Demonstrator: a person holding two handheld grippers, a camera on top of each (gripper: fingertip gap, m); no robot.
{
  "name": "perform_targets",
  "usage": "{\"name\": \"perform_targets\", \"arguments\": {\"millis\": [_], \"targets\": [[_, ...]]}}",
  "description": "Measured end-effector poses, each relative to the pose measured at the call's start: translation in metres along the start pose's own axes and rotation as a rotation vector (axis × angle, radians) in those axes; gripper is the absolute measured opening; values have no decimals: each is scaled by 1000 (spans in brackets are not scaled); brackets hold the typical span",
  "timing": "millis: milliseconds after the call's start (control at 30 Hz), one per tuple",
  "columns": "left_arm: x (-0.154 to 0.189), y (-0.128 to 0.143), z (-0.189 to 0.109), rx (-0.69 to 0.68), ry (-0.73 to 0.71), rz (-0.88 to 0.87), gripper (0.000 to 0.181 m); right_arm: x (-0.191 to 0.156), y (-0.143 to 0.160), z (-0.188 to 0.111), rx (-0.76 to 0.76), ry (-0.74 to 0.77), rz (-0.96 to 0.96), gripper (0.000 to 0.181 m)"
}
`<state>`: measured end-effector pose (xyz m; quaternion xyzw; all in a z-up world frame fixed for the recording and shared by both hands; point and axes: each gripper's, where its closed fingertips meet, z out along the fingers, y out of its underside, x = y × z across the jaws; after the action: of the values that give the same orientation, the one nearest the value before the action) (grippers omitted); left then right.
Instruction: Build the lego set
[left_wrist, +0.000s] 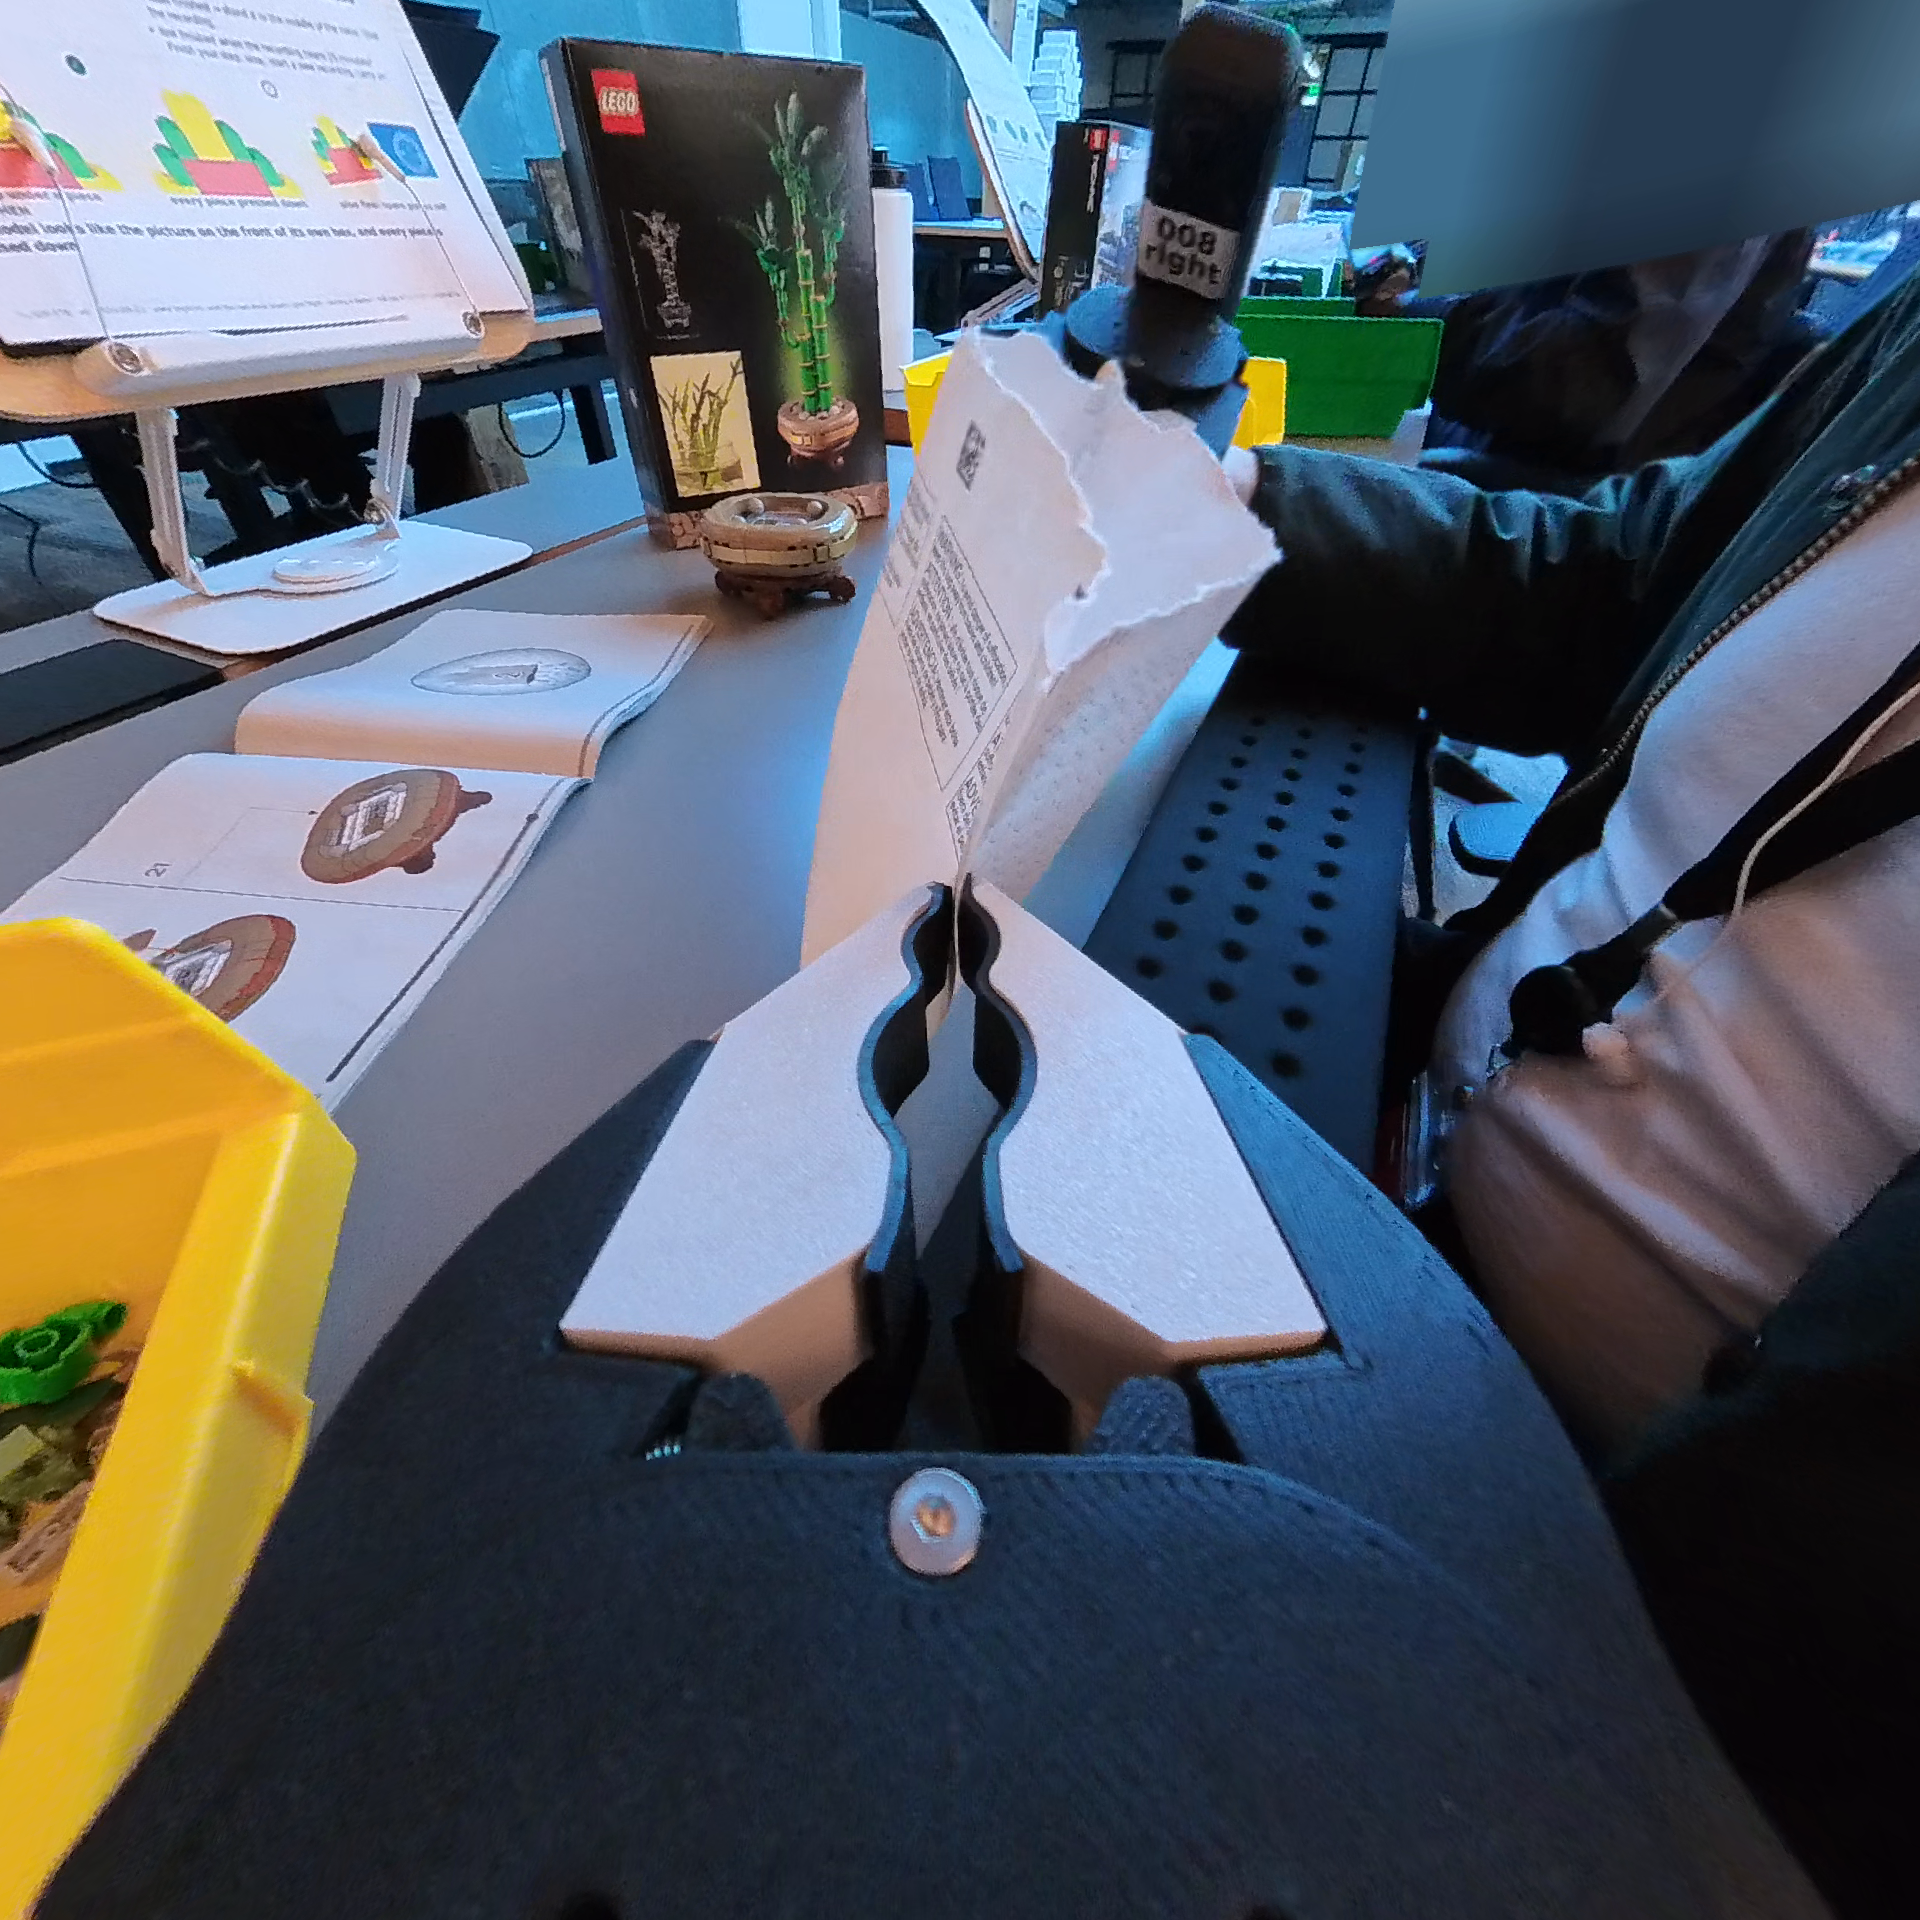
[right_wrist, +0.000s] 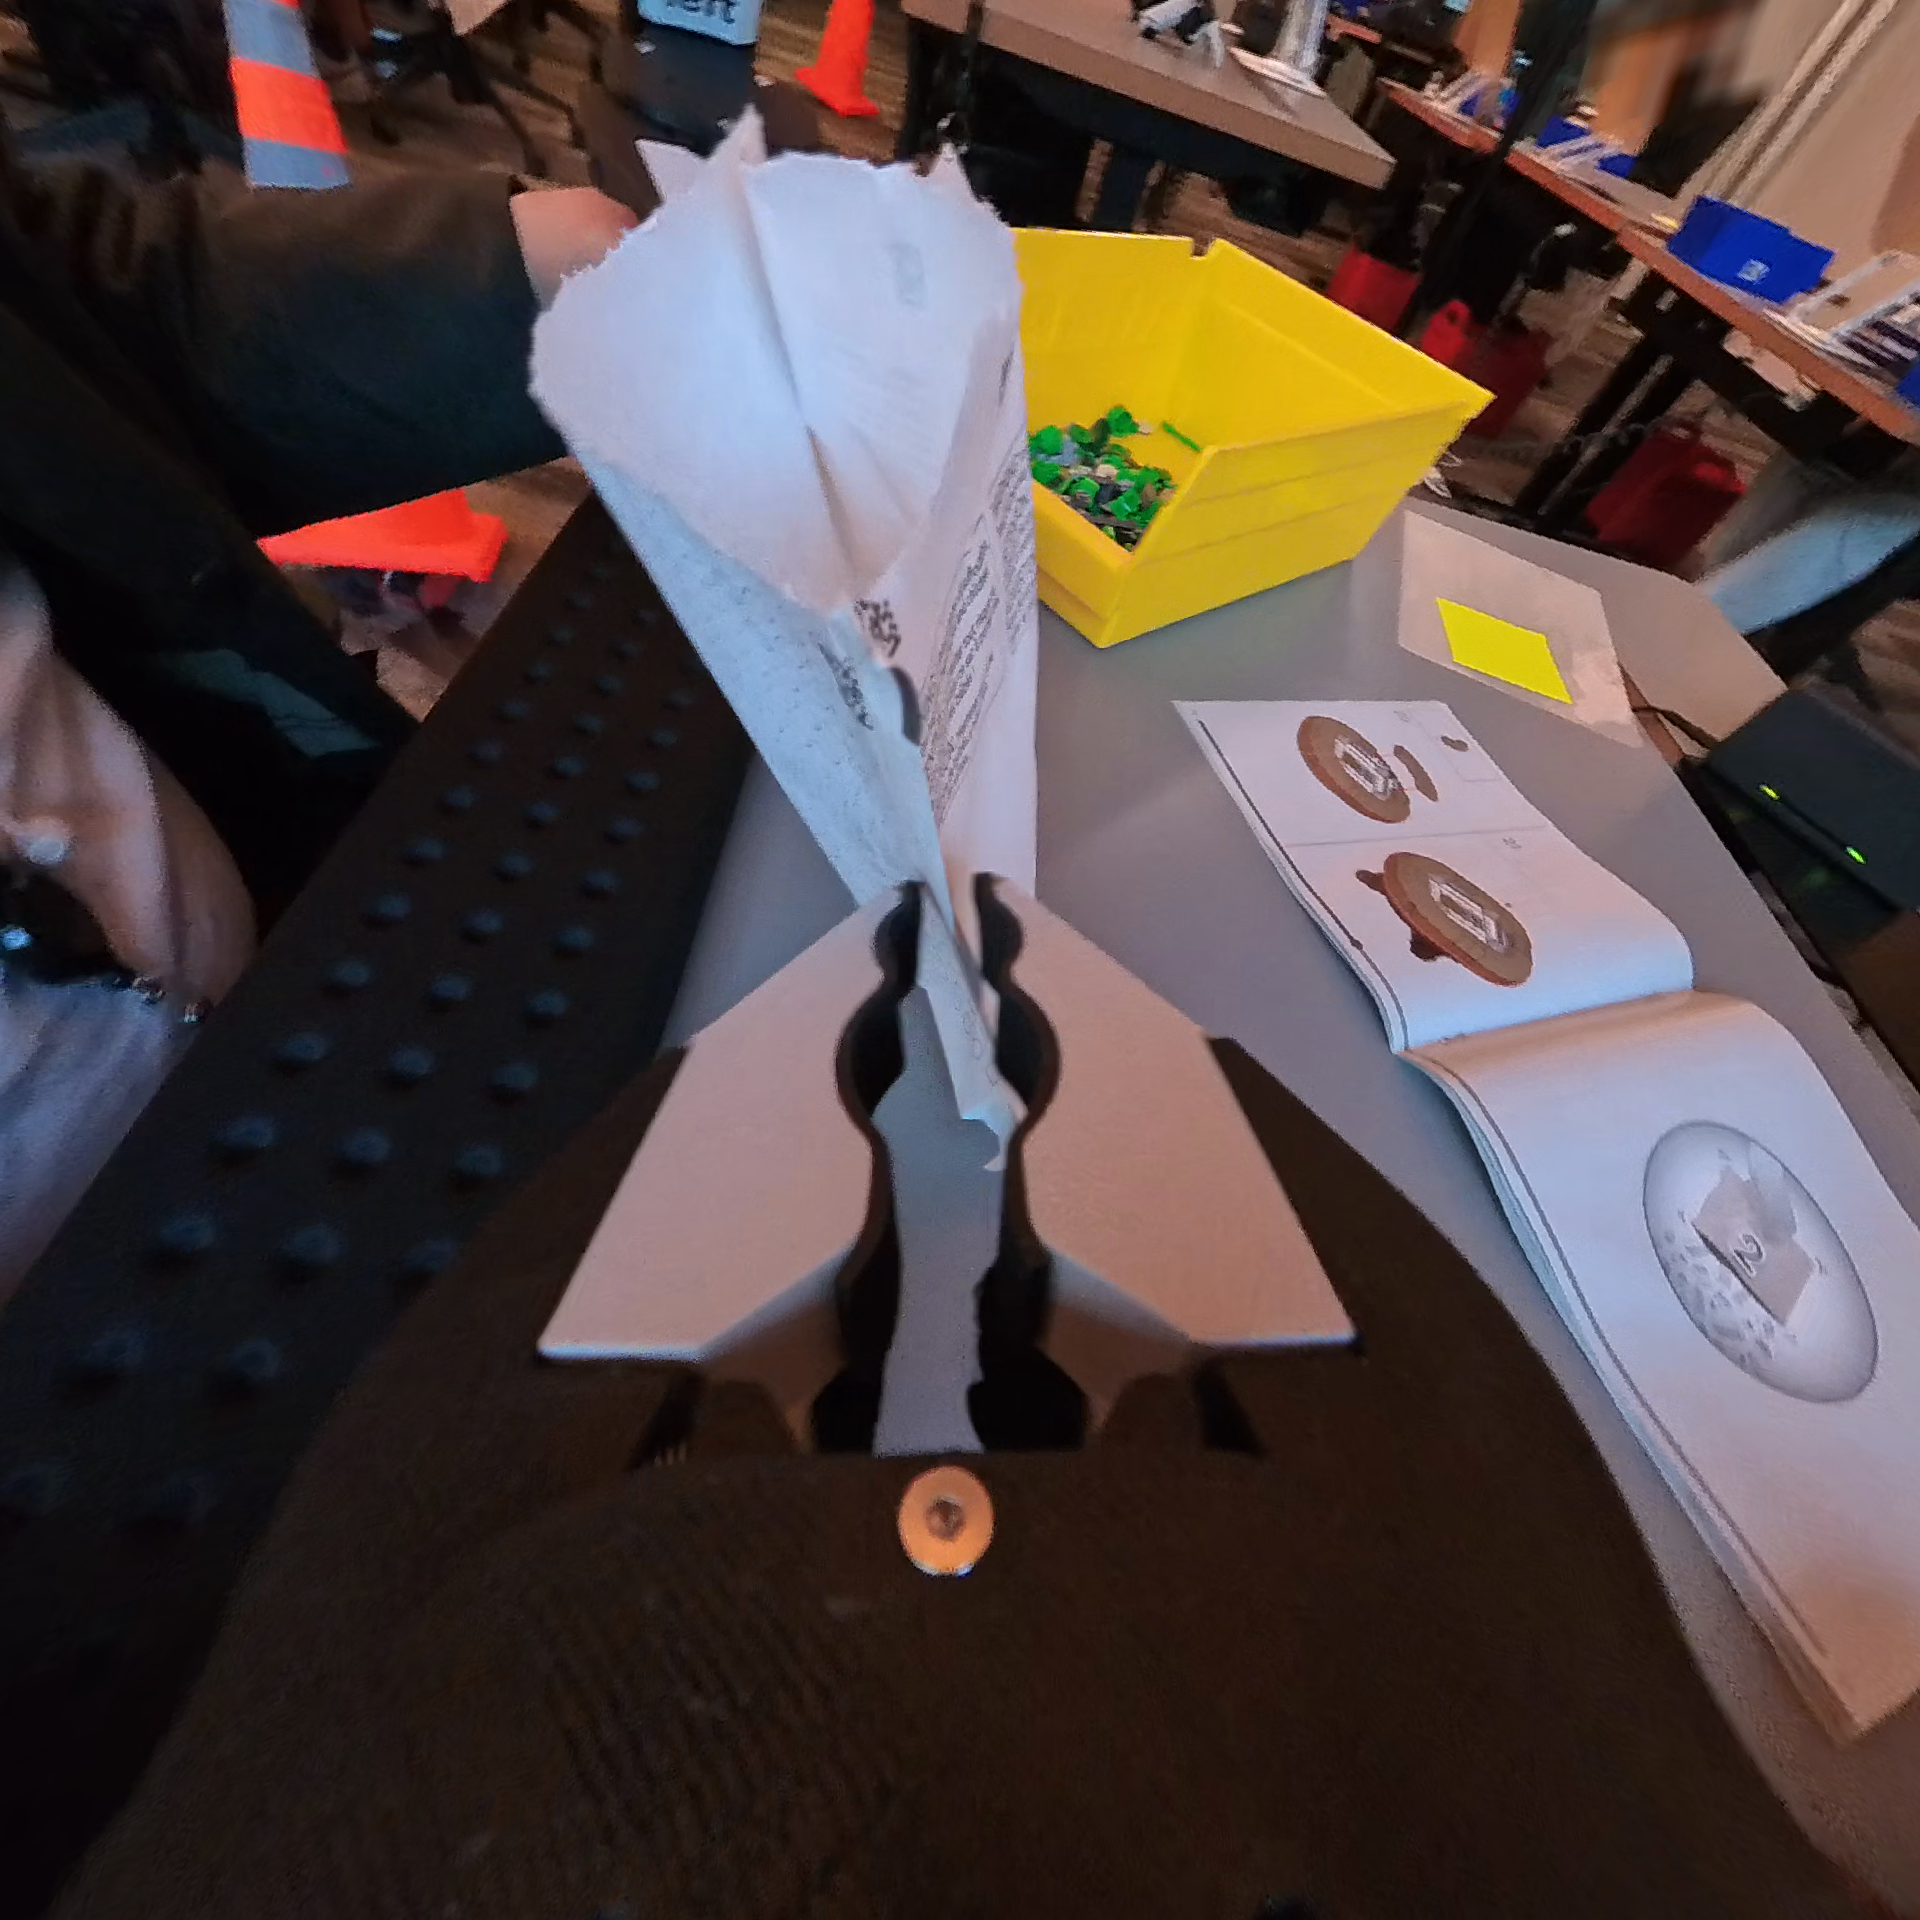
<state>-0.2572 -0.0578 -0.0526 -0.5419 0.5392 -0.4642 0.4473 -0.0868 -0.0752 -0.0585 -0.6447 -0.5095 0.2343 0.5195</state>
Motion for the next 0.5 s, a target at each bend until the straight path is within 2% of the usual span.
{"name": "perform_targets", "arguments": {"millis": [33,100,167,200,233,300,400,433,500], "targets": [[-1,-1,2,1,3,-1,0,3,-1,-5,1,33,22,22],[-2,-3,6,-4,12,-13,0,7,-7,-24,12,103,49,32],[-3,-4,9,-12,19,-28,0,12,-14,-61,12,217,79,34],[-4,-5,9,-15,16,-33,0,19,-13,-90,-16,313,97,35],[-5,-6,9,-18,13,-37,0,27,-10,-126,-42,422,111,34],[-7,-7,9,-20,13,-47,0,49,6,-218,-89,677,190,29],[-9,-10,11,-21,13,-64,0,81,63,-366,-126,1001,504,27],[-10,-10,12,-23,10,-68,0,85,89,-399,-142,1027,623,30],[-11,-10,15,-28,6,-68,0,90,142,-442,-240,1045,798,34]]}}
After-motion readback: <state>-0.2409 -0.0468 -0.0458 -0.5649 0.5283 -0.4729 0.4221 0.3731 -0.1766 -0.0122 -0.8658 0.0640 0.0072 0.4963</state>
